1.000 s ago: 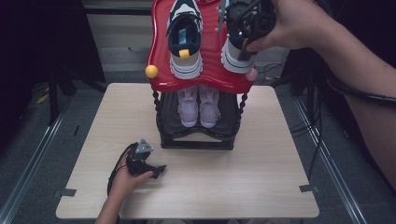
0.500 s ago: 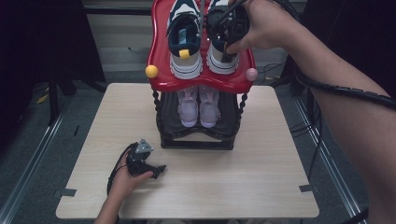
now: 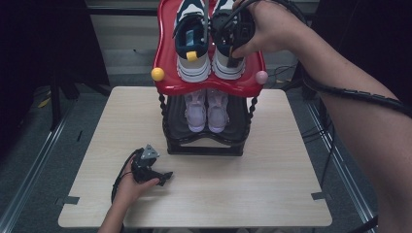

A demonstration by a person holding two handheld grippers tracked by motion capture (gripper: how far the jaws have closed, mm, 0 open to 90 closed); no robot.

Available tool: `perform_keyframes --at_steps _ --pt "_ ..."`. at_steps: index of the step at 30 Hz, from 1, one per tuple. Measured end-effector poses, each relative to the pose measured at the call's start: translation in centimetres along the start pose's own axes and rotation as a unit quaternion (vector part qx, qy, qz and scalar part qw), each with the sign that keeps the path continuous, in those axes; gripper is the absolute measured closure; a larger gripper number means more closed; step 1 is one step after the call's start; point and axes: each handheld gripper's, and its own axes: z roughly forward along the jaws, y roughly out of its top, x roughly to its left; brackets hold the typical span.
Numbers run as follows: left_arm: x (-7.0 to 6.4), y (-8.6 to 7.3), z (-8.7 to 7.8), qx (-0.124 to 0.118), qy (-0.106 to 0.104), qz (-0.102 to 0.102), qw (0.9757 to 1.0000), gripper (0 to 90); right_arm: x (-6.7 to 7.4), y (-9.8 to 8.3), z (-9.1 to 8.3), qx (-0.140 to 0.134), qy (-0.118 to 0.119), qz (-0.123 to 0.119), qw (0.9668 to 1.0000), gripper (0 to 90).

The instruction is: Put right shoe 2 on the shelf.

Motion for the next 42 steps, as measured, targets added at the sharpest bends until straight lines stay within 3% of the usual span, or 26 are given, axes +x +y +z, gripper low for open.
perform_keyframes --at_steps 3,16,20,21,23,32,38,42 --pt "0.0 0.0 0.0 0.000 0.000 0.000 1.0000 0.0 0.0 0.0 0.0 -0.001 0.001 -0.006 1.0000 72.6" --pt "0.0 0.0 0.0 0.000 0.000 0.000 1.0000 0.0 0.0 -0.2 0.0 -0.015 -0.002 0.006 0.9999 69.2" --pt "0.0 0.0 0.0 0.000 0.000 0.000 1.0000 0.0 0.0 -0.3 0.0 -0.024 -0.005 0.010 0.9996 58.4" --pt "0.0 0.0 0.0 0.000 0.000 0.000 1.0000 0.0 -0.1 -0.4 0.0 -0.025 -0.004 0.020 0.9995 57.5" --pt "0.0 0.0 0.0 0.000 0.000 0.000 1.0000 0.0 -0.1 -0.4 0.1 -0.023 -0.001 0.018 0.9996 55.8" --pt "0.0 0.0 0.0 0.001 0.000 0.000 1.0000 0.0 -0.4 -0.6 -0.6 -0.037 0.021 0.070 0.9967 35.3" --pt "0.0 0.0 0.0 0.001 0.000 0.000 1.0000 0.0 -0.5 -0.8 -1.0 -0.029 0.032 0.096 0.9945 28.7" --pt "0.0 0.0 0.0 0.000 0.000 0.000 1.0000 0.0 -0.4 -0.9 -1.4 -0.032 0.042 0.098 0.9938 26.4"
